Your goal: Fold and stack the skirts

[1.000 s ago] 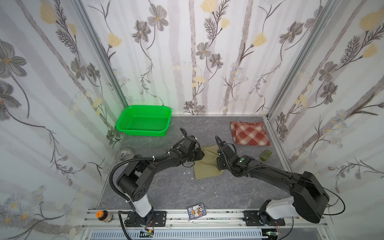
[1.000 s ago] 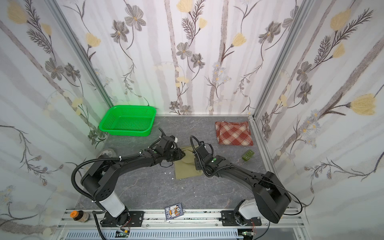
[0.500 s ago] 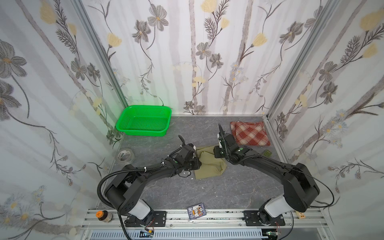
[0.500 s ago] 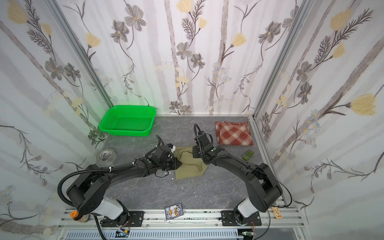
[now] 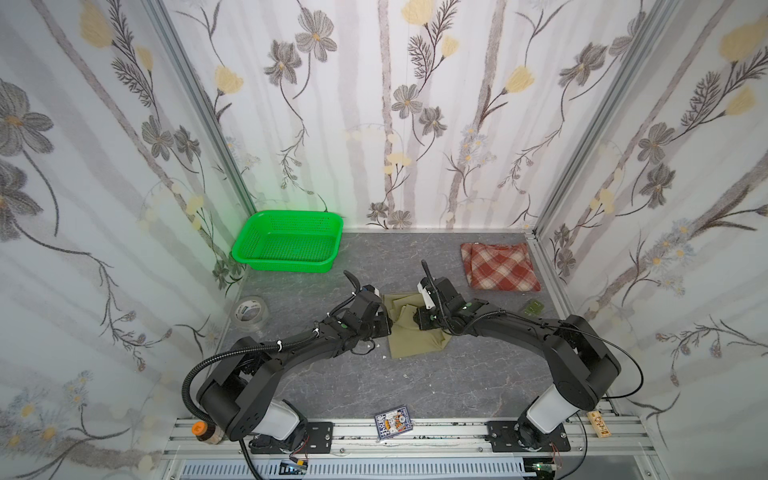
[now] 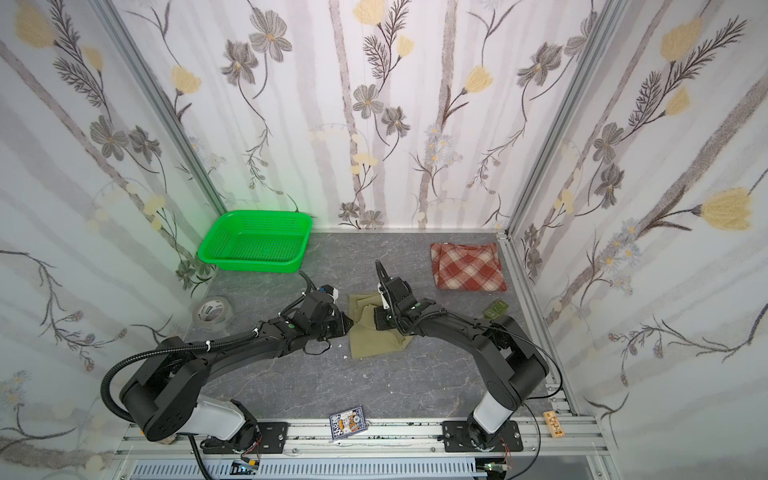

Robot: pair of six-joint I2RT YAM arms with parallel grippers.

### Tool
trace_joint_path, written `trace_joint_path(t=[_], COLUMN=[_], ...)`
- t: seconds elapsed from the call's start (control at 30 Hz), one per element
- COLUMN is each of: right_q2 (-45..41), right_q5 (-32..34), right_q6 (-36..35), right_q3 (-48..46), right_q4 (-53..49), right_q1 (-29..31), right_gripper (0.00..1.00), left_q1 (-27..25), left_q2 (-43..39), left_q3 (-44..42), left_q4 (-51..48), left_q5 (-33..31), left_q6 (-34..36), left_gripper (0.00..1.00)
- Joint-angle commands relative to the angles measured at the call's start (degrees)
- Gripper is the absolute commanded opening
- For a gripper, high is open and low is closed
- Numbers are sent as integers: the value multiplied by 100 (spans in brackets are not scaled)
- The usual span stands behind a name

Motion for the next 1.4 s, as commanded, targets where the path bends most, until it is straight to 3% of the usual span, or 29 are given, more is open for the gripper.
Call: trace_joint_path(t=[0.0,0.2,0.37,0.5,0.73,0.87,1.37], right_q2=[-87,-383,-391,59,995,916,-44], right_q5=[-165,-39,56,176,92,-14,231], right_q6=[150,276,160,-38,-289,-254,146], right_q3=[-131,-241,153,684,1273,957,-135], right_q4=[199,263,147,57,-65,49,-184], right_q1=[143,195,-250,-538,-726,-663,225], right_gripper=[24,24,29,35,32,29,26], left_q1=[194,262,270,265,258,247,420], left_q2=[143,818,1190,1578,1773,1977,2560], left_q3=[167,918,1296,1670,1821,1805,1834], left_q4=[62,62,70,70,97,119,132], left_q5=[-359,-227,-251,-60,262,515,494], left_q6=[-292,-199,-100,-75,-24,-46,-392], left_gripper=[22,21,21,20,20,19,16])
